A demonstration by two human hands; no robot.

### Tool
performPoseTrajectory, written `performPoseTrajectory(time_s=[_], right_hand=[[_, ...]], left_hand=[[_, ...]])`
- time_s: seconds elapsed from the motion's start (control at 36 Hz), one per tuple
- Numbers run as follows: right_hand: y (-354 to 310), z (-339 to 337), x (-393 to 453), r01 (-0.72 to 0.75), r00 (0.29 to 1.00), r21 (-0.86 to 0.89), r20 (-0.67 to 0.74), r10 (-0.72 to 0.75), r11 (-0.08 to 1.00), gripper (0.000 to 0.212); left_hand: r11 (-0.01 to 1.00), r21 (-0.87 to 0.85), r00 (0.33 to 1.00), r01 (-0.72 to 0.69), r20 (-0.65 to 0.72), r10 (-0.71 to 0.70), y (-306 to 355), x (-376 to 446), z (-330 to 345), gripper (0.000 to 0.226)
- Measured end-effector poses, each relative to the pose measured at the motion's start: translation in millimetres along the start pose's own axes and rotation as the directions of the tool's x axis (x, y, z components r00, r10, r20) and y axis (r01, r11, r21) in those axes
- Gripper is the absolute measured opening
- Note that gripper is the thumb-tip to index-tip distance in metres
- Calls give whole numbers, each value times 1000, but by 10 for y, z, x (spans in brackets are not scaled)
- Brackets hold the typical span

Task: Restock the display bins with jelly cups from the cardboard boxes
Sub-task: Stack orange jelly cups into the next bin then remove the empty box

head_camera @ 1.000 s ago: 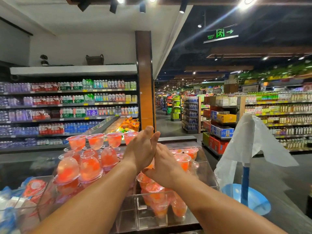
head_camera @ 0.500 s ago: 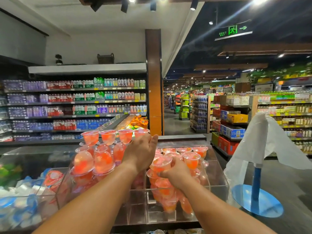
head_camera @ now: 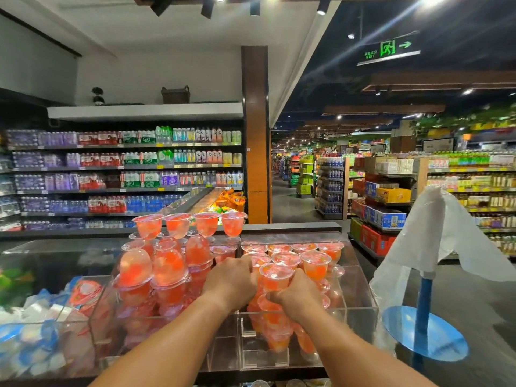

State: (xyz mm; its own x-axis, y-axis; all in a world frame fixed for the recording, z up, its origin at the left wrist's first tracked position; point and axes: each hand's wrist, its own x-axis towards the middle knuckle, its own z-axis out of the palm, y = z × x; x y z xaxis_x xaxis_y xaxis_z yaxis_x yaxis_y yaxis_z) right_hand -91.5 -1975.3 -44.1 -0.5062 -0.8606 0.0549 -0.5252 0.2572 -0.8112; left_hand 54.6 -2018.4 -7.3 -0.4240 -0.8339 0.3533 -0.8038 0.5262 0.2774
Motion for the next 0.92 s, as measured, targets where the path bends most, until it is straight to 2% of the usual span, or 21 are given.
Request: performPoseTrajectory(time_s=[0.22,0.28,0.39,0.44,0.56,0.67,0.75,0.92], right_hand=[[-6,48,31,-32,999,84,22,30,996,77],[-9,49,24,-39,999,90,23,38,995,86],[-43,68,-10,-29,1000,102,-7,30,994,120],[-73,52,-40,-21,1000,92,-11,22,996,123],[-104,-20,-91,16,1000,-49,-2,-16,999,111],[-188,-178,-196,82,997,-238,8,-83,968,88],[-262,-312,-333,131,991,-302,11,-134,944,75],[-332,-307,-794,277,960,-337,65,-271,900,72]], left_hand=[[1000,-1,1000,22,21,-22,-31,66,-22,20],[1000,4,1000,25,15,-25,-47,79,-29,21],[1000,-3,1000,23,15,-23,-57,72,-36,20],[1000,-4,1000,17,11,-17,-58,59,-41,20],[1000,13,1000,5,22,-5,-80,34,-64,21],[997,82,1000,-9,23,7,-81,-35,-178,23],[991,131,1000,8,21,-11,-70,-194,-308,18],[979,166,993,120,-18,-119,-94,-853,-555,24]])
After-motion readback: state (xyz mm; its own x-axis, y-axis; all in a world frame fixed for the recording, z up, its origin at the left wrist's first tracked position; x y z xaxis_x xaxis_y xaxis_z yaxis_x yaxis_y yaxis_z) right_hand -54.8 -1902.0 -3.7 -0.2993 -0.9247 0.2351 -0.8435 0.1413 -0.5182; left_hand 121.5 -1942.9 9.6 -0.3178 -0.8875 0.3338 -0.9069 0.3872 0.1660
